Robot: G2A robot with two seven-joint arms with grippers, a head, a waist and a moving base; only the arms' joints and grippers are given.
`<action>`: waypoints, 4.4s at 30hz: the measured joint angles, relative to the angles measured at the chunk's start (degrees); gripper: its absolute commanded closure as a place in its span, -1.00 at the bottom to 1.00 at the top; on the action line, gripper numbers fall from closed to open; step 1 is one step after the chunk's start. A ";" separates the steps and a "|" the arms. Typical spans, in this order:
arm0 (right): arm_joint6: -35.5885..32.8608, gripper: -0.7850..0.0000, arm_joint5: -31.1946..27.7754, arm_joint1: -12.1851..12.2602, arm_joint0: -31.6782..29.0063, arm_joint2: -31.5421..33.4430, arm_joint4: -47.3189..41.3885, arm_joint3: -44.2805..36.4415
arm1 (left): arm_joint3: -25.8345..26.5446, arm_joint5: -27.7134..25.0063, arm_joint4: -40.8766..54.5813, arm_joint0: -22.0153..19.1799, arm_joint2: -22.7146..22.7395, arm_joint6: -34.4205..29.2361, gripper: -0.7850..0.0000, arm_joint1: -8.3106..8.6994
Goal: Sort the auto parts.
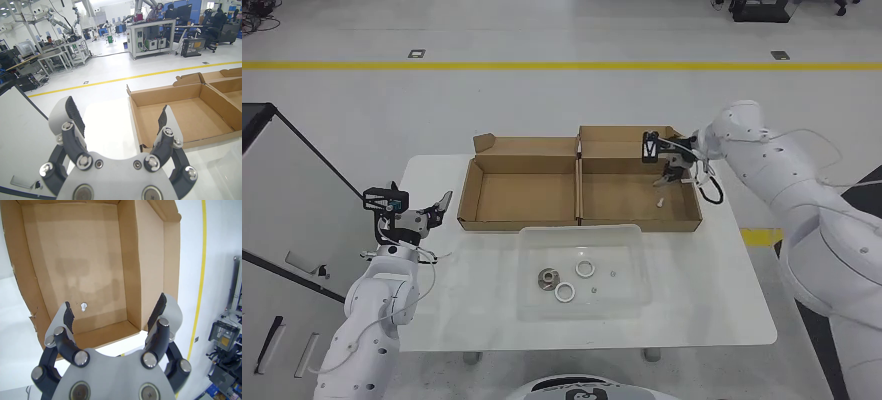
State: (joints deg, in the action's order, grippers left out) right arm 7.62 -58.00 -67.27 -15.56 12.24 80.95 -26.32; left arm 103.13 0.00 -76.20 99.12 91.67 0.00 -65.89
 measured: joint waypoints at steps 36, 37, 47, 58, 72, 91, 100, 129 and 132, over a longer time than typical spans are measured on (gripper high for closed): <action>-60.00 -1.00 6.10 28.59 -2.90 7.21 -52.02 -72.80 | 0.00 0.00 0.00 0.00 0.00 0.00 -1.00 0.00; -60.64 -1.00 6.74 28.46 -2.04 6.04 -53.00 -73.01 | 0.00 0.00 0.00 0.00 0.00 0.00 -1.00 0.00; -69.82 -1.00 15.90 24.76 4.99 -2.51 -64.40 -73.90 | 0.00 0.00 0.00 0.00 0.00 0.00 -1.00 0.00; -71.72 -1.00 17.81 23.75 4.85 -2.50 -67.15 -73.57 | 0.00 0.00 0.00 0.00 0.00 0.00 -1.00 0.00; -80.75 -1.00 26.84 22.02 3.74 -2.50 -72.48 -75.22 | 0.00 0.00 0.00 0.00 0.00 0.00 -1.00 0.00; -93.88 -1.00 39.96 12.84 -2.89 -2.50 -76.36 -69.02 | 0.00 0.00 0.00 0.00 0.00 0.00 -1.00 0.00; -94.62 -1.00 40.70 11.69 -5.16 -2.50 -74.06 -67.12 | 0.00 0.00 0.00 0.00 0.00 0.00 -1.00 0.00; -90.81 -0.20 36.88 9.76 -11.02 -2.50 -62.51 -65.78 | 0.00 0.00 0.00 0.00 0.00 0.00 -1.00 0.00; -90.71 -0.11 36.78 9.12 -11.67 -2.50 -61.39 -64.65 | 0.00 0.00 0.00 0.00 0.00 0.00 -1.00 0.00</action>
State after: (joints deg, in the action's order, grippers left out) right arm -83.09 -21.22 -58.14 -27.23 9.74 19.56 -90.97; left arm 103.13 0.00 -76.20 99.12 91.67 0.00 -65.89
